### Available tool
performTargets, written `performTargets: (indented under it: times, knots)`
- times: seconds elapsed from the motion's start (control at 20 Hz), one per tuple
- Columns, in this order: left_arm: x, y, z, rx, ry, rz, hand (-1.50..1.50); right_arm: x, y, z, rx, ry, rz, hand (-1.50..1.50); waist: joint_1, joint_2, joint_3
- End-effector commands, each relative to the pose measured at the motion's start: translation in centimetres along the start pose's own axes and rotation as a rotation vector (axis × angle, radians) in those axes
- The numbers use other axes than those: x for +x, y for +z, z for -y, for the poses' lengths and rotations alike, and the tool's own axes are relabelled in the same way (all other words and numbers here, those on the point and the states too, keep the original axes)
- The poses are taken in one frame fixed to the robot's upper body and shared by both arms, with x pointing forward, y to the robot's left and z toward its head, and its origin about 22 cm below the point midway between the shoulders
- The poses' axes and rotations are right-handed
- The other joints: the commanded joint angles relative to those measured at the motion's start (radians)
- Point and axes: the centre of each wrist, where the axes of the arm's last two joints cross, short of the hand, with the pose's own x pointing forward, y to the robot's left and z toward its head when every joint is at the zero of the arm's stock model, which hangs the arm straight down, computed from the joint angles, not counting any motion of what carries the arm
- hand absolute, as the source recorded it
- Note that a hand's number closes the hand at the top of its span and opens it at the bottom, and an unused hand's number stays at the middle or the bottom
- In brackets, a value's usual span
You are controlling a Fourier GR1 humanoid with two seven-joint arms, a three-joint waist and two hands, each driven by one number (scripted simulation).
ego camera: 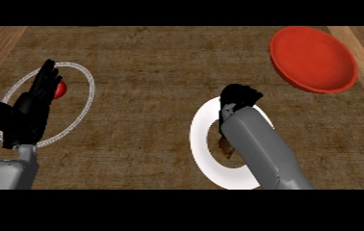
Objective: Pick the sweet potato from the plate and place it in the bowl
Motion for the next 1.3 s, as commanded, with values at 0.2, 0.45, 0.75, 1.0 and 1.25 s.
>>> performTargets:
  times: [0.2,0.45,0.75,1.0,1.25]
  knots:
    - [-0.4,0.1,0.0,-0.003,-0.001,-0.001,0.0,0.4,-0.2,-2.2,0.087,0.003,-0.203,1.5,0.004,0.014,0.005]
    - [-0.1,-0.7,0.5,-0.004,0.011,-0.011,0.0,0.1,-1.0,-3.0,0.064,0.028,-0.141,1.5,-0.009,0.015,0.005]
    - [-0.3,-0.4,1.0,0.003,0.016,-0.003,0.0,0.6,-0.4,-1.7,0.01,0.029,-0.138,1.5,-0.005,0.014,0.005]
    - [0.4,-0.1,0.9,0.0,0.006,0.007,0.0,-1.7,-2.3,-1.4,-0.122,-0.049,0.281,1.5,0.002,0.017,0.007]
    - [0.5,-0.6,0.6,0.006,0.022,0.0,0.0,-4.4,-1.9,4.5,-0.244,-0.14,0.721,1.5,-0.001,0.018,0.008]
